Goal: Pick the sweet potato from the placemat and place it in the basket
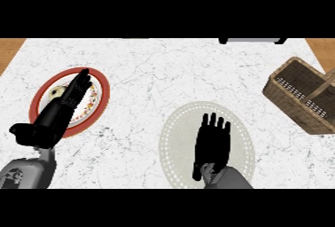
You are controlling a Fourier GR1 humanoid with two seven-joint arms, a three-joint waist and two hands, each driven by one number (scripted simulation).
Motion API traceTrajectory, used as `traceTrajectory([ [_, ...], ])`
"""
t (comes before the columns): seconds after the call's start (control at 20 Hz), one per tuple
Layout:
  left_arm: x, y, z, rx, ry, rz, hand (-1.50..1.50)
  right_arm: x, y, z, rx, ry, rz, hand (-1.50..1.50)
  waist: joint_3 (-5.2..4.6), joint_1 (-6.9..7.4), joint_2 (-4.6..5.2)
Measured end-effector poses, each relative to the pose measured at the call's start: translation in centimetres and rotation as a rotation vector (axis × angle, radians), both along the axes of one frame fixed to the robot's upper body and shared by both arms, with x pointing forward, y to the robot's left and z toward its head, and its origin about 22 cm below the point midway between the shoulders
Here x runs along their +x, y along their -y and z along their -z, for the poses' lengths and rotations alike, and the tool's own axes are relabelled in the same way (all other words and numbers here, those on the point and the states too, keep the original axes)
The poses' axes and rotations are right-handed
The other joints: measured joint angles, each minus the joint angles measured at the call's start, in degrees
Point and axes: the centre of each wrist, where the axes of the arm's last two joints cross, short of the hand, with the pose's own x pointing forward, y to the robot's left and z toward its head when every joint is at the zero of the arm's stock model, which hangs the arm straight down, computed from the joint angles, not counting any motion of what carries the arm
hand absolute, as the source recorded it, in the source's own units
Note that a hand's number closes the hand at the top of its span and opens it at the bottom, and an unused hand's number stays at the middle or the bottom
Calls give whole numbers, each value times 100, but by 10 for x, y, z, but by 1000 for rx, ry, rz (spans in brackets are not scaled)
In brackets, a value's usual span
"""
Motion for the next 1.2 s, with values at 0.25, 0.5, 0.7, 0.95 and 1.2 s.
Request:
traceTrajectory([
  [0.25, 1, 5, 2, 6, -5, 6, 0, 0, 0, 2, 28, -48, -8, 150, -9, 11, -17],
  [0.5, -5, 3, 2, 7, -5, 12, 0, 2, 1, 6, 19, -60, -25, 150, -19, 26, -48],
  [0.7, -2, 5, 0, 9, -3, 12, 0, 3, -2, 7, -24, -72, -86, 150, -34, 21, -65],
  [0.95, -1, 6, 0, 10, -3, 11, 0, 0, -10, 6, -66, -42, -137, 150, -28, 20, -64],
  [1.2, -2, 2, 7, 10, 0, 14, 0, 30, -4, -33, 55, 108, -23, 150, 3, 64, 21],
])
